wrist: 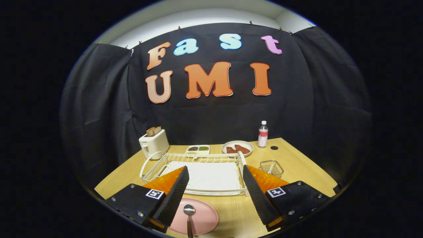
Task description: Take the plate from the dish rack, then take the spoon from the basket and place it into the plate.
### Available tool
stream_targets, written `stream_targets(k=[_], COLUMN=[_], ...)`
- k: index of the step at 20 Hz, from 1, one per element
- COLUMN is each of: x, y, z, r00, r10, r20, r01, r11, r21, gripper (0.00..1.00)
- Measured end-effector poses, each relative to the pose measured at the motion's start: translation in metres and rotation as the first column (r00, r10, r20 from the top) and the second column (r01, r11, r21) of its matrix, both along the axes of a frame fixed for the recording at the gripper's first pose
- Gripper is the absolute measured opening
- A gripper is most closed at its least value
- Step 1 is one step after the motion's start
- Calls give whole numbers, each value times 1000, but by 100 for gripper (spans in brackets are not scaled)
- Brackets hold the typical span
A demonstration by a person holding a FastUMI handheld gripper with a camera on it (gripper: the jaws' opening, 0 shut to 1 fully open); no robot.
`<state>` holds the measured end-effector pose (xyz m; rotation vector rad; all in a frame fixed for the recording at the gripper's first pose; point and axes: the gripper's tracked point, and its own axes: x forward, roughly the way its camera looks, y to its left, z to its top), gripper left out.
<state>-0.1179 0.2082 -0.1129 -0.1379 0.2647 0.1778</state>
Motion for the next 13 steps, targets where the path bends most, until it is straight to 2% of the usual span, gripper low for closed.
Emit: stream_targets(k=[7, 13], x=[6, 1], y=[-48, -63], z=[62, 72], r00=[991, 984], r10=[-100, -143], r20=[85, 109], r01=[100, 142], r11=[995, 990], r21=[12, 19], gripper=[97, 97])
